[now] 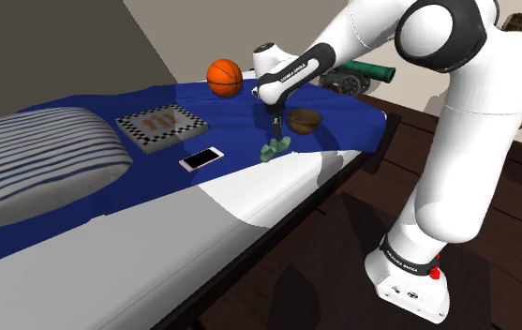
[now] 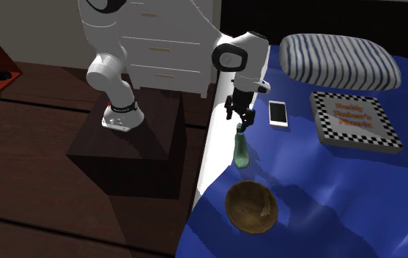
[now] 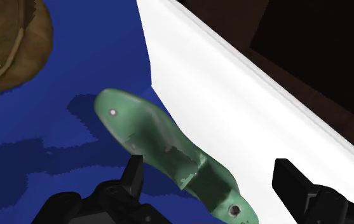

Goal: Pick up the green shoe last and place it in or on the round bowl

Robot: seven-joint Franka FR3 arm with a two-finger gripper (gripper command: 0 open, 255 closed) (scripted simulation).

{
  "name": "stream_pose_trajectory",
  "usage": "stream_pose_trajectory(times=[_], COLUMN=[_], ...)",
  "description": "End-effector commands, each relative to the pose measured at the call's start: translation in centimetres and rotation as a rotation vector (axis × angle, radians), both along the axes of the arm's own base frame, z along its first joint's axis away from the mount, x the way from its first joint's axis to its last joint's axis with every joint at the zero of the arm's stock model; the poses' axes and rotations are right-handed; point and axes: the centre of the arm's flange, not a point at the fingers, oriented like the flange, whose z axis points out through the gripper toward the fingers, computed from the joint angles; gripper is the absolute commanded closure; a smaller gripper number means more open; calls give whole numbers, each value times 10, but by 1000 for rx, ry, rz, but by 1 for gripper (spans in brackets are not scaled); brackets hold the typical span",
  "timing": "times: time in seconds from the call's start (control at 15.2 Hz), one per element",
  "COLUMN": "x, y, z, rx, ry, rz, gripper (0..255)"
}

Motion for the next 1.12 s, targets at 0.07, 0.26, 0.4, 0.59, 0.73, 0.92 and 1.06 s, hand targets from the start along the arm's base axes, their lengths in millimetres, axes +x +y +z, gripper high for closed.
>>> stream_pose_trajectory(times=[0.07,0.26,0.4,0.59,0.73,0.92,1.06], x=[26,29,28,26,26,26,26], y=[-6,-10,-13,-18,-19,-19,-19], z=[-31,-46,-56,-71,-73,-73,-73], rx=[-23,-27,-27,-27,-27,-27,-27], ry=[31,36,36,36,36,36,36], rz=[84,98,98,98,98,98,98], gripper=[0,0,0,0,0,0,0])
